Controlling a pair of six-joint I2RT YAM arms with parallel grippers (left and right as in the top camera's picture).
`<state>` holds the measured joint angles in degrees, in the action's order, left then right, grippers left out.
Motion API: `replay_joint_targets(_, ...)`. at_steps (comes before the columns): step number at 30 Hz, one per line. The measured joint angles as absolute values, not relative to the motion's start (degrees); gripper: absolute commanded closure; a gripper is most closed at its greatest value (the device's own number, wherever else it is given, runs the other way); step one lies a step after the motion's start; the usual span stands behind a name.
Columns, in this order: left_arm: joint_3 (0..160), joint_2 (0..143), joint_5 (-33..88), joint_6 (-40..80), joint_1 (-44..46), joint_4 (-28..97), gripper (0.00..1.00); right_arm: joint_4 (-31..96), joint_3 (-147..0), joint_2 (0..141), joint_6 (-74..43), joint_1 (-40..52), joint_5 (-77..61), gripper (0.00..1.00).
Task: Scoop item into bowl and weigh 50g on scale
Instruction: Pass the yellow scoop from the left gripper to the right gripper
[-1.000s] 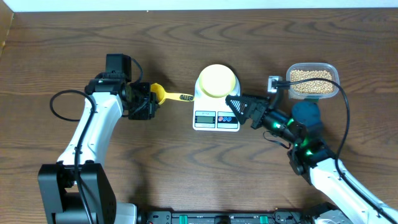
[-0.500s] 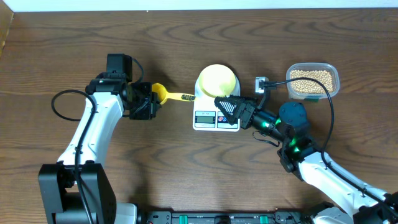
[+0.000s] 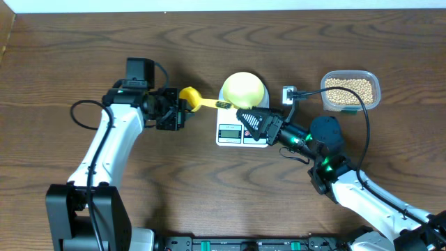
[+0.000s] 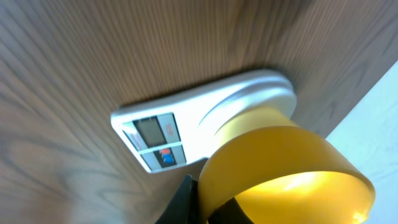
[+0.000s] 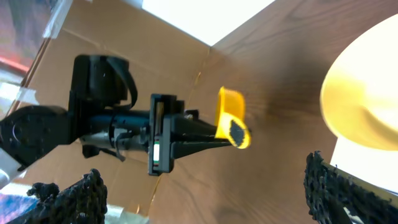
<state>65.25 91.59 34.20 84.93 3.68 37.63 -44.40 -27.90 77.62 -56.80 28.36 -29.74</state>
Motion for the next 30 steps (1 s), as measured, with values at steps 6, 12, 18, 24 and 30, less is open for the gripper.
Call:
replay_joint_targets(6, 65.3, 91.6, 34.7, 85.6, 7.6, 33.8, 0.92, -44.4, -27.9, 77.6, -56.8, 29.4, -29.5, 0.01)
replay_joint_targets(12, 65.3, 91.6, 35.0, 86.8, 10.6, 30.6, 0.92, -44.4, -27.9, 77.6, -56.8, 29.4, -28.8, 0.03)
replay_joint_targets(18, 65.3, 91.6, 36.0, 87.2, 12.7, 27.9, 0.92, -44.0, -27.9, 77.6, -56.6, 29.4, -28.3, 0.1)
replay_joint_targets(24, 65.3, 91.6, 36.1, 87.5, 13.0, 27.8, 0.92, -43.9, -27.9, 77.6, -56.1, 29.4, -25.4, 0.16)
replay_joint_targets(30, 65.3, 91.6, 36.1, 90.5, 13.0, 27.9, 0.93, -43.9, -27.9, 77.6, -55.9, 29.4, -20.4, 0.2)
